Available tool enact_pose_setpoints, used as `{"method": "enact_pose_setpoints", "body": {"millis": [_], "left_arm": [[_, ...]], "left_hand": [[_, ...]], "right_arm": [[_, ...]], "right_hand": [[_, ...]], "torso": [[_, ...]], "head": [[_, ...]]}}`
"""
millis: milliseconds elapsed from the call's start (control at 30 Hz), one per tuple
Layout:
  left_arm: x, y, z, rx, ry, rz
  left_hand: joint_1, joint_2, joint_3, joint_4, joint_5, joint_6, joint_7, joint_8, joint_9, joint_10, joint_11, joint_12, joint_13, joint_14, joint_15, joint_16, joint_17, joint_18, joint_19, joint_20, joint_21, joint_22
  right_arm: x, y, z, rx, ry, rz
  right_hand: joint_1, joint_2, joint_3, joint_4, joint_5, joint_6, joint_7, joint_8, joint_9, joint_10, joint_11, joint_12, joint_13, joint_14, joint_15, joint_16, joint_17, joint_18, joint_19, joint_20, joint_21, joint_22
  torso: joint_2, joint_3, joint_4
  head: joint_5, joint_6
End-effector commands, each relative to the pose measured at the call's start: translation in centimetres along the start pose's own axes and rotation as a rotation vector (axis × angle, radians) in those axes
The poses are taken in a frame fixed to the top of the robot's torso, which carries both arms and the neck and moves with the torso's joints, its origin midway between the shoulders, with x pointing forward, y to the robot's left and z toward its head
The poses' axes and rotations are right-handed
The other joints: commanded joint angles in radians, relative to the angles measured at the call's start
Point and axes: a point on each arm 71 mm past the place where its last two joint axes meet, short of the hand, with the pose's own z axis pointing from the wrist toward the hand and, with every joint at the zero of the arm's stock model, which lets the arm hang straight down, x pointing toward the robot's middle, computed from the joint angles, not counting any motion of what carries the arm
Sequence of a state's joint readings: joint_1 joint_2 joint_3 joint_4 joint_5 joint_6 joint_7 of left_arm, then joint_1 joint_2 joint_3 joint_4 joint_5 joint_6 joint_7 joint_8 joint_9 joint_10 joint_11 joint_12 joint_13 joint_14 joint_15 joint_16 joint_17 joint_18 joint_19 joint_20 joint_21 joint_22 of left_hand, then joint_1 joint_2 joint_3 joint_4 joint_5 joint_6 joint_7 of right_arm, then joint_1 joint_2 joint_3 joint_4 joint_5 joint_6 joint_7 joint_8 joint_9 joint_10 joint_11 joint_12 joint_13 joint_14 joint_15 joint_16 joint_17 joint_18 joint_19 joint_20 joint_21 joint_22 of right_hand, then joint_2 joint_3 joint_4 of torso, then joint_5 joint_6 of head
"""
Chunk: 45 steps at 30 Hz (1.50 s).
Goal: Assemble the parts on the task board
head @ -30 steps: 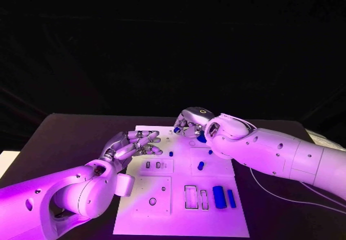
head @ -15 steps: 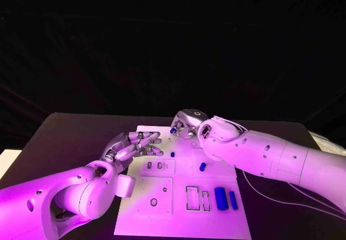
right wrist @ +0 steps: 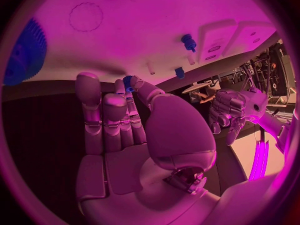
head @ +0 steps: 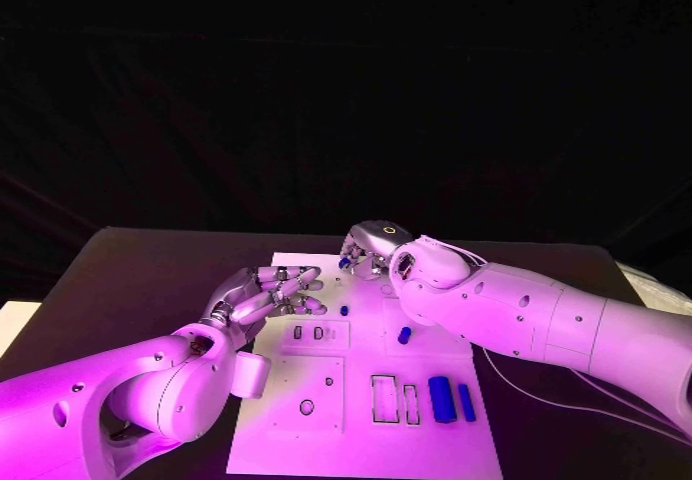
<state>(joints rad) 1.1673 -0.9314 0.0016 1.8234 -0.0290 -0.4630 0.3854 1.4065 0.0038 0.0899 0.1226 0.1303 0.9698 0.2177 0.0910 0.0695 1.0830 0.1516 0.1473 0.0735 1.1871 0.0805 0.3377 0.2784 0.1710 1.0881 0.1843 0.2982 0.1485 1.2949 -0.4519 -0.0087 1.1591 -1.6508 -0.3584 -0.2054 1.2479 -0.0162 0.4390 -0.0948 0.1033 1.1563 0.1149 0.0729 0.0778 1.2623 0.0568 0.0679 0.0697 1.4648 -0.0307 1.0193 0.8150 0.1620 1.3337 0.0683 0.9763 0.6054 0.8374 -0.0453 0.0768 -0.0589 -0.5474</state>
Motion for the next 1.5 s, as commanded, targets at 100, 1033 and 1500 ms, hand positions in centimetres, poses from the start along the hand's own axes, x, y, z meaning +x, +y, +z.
{"method": "enact_pose_setpoints", "body": {"millis": [100,1033,1500], "left_arm": [[0.2,0.0,0.1,-0.012,0.015,-0.01],[-0.6,-0.1,-0.5,-0.018,-0.004,-0.016],[-0.6,-0.1,-0.4,-0.019,0.002,-0.019]], "left_hand": [[0.006,-0.001,0.001,-0.007,0.004,-0.005,0.001,-0.004,-0.002,-0.009,-0.001,-0.005,-0.002,-0.008,0.003,0.006,0.001,0.007,0.003,0.001,0.002,0.002],[0.011,0.0,0.005,-0.012,0.004,-0.005,0.001,-0.004,-0.001,-0.01,-0.001,-0.005,-0.002,-0.011,0.002,0.009,0.005,0.007,0.002,0.001,0.002,0.002],[0.012,0.0,0.006,-0.014,0.004,-0.005,0.001,-0.003,-0.001,-0.01,-0.002,-0.005,-0.002,-0.011,0.002,0.009,0.006,0.007,0.002,0.001,0.002,0.002]], "right_arm": [[0.1,-0.4,-0.1,0.04,-0.007,-0.051],[-4.4,-8.0,-6.9,0.096,0.006,0.268],[-4.4,-10.9,-8.6,0.23,0.113,0.168]], "right_hand": [[0.002,-0.004,0.007,-0.001,0.002,0.003,0.005,0.002,0.024,-0.008,-0.001,-0.005,-0.001,0.019,-0.001,0.006,0.002,-0.009,-0.007,-0.001,0.004,0.002],[0.024,-0.09,-0.125,0.043,0.065,-0.189,0.032,0.037,0.019,0.055,-0.001,0.172,0.055,0.056,0.004,0.246,0.28,-0.044,0.041,0.009,0.216,0.282],[0.03,-0.102,-0.259,0.13,0.095,-0.216,0.023,-0.004,0.003,0.038,-0.014,0.741,0.69,0.059,-0.006,0.383,0.447,-0.077,0.077,-0.005,0.378,0.509]], "torso": [[0.001,0.0,0.0023],[-0.003,0.0059,-0.0249],[-0.006,0.0099,-0.0321]], "head": [[-0.002,0.002],[-0.009,0.005],[-0.012,0.007]]}}
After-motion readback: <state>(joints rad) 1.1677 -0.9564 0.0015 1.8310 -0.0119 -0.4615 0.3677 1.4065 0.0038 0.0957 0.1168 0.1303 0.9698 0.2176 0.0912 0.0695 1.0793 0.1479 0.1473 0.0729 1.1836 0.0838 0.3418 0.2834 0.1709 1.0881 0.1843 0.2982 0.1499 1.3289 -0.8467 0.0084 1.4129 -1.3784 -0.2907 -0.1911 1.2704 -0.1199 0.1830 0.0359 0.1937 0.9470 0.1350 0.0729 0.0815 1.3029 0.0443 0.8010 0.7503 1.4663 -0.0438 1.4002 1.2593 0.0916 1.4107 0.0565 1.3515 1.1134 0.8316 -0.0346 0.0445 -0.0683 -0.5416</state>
